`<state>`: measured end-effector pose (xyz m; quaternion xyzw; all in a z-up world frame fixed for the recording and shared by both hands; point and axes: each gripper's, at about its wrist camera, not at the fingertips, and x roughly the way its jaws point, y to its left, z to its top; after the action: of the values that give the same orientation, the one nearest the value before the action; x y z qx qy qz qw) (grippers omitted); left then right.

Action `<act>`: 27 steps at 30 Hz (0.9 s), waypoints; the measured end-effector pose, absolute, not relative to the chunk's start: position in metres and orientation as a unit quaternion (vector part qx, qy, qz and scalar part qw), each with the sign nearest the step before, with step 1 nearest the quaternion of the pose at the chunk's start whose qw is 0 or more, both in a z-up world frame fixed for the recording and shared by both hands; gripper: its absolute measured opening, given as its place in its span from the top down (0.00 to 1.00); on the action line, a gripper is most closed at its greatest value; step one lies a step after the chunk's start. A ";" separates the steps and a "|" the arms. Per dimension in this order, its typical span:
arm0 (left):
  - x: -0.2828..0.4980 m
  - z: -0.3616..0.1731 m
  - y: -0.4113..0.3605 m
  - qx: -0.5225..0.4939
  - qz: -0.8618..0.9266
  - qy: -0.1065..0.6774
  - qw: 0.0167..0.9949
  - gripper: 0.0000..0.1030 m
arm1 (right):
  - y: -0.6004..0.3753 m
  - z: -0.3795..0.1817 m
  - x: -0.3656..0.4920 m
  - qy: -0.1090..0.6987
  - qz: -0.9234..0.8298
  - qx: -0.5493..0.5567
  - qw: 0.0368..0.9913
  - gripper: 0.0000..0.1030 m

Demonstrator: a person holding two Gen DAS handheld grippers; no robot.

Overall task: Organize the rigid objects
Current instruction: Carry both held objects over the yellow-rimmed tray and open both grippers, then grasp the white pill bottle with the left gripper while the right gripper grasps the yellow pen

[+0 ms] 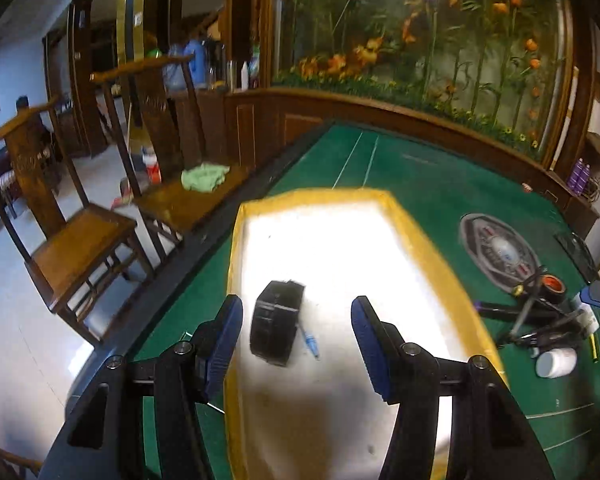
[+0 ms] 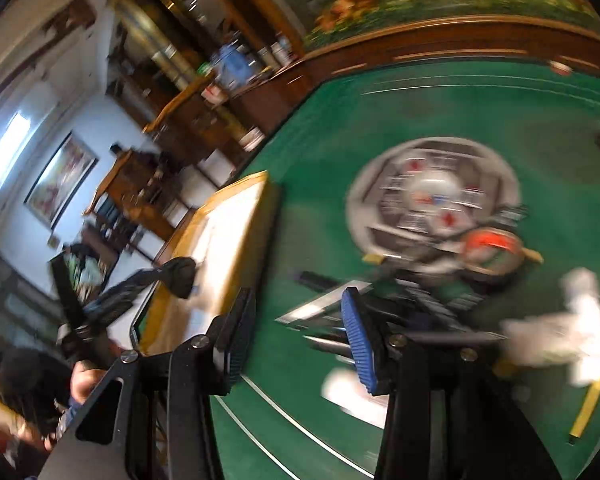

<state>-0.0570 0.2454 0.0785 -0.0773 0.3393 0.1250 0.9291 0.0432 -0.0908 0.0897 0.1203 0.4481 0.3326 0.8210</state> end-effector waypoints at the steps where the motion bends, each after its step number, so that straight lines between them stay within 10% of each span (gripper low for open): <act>1: -0.061 0.085 0.237 -0.072 0.117 0.332 0.933 0.42 | -0.110 0.089 0.042 0.443 0.323 0.128 0.827 0.58; 7: -0.071 0.099 0.148 -0.028 -0.025 0.324 0.945 0.30 | -0.199 0.082 0.035 0.413 0.271 0.166 0.853 0.58; 27: -0.008 0.032 -0.035 0.207 -0.223 0.391 0.869 0.35 | -0.283 0.046 0.048 0.449 0.200 0.299 0.817 0.58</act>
<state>-0.0084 -0.0353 0.0318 0.2069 0.3911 -0.2229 0.8686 0.0478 -0.2827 0.0464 0.2993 0.4494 0.2004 0.8175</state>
